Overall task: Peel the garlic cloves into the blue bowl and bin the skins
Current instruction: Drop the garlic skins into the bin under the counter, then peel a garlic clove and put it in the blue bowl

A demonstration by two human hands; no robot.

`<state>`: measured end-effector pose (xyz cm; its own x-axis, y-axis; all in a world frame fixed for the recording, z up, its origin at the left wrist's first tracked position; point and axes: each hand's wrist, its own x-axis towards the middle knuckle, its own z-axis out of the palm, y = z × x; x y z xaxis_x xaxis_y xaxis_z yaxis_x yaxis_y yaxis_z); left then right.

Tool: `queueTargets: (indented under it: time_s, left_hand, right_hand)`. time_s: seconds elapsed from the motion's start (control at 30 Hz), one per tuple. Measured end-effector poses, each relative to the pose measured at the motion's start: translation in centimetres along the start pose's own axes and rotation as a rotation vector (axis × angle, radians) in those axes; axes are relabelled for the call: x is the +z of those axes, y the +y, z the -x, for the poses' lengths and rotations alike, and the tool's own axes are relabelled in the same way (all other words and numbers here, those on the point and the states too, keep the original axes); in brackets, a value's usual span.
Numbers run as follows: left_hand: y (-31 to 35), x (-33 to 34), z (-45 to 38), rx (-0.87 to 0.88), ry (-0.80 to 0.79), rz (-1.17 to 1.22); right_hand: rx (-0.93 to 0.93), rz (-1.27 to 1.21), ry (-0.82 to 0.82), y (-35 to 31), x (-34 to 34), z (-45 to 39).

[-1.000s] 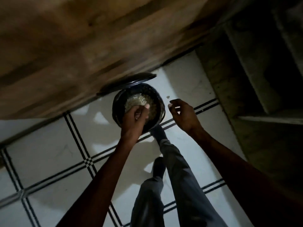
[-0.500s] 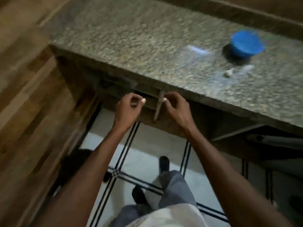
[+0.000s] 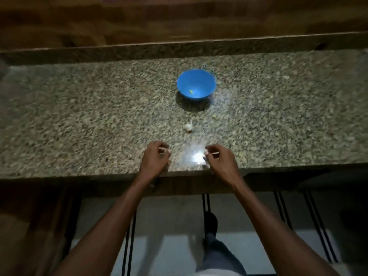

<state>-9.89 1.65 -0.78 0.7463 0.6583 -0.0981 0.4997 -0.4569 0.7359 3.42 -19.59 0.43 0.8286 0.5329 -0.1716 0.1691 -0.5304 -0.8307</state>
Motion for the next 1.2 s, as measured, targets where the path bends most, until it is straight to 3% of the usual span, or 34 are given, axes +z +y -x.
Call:
queueTargets:
  time_s: [0.3, 0.53, 0.67, 0.87, 1.07, 1.2]
  left_hand:
    - [1.8, 3.6, -8.1, -0.001, 0.024, -0.153]
    - [1.3, 3.5, -10.9, 0.018, -0.009, -0.116]
    - [1.0, 3.4, -12.1, 0.010, -0.039, -0.039]
    - [1.3, 4.2, -13.4, 0.074, -0.064, 0.078]
    - [2.4, 5.1, -13.6, 0.196, -0.175, 0.118]
    - [2.5, 5.4, -13.9, 0.259, -0.188, 0.148]
  right_hand:
    - [-0.062, 0.212, 0.054, 0.7, -2.7, -14.1]
    - [-0.094, 0.331, 0.055, 0.7, -2.2, -18.0]
    - [-0.118, 0.252, 0.109, -0.3, -2.6, -17.4]
    - [-0.193, 0.061, 0.277, -7.2, -3.7, -20.1]
    - [-0.206, 0.178, 0.213, -9.3, -2.8, -24.9]
    - [-0.127, 0.013, 0.184, -8.2, -3.1, -22.0]
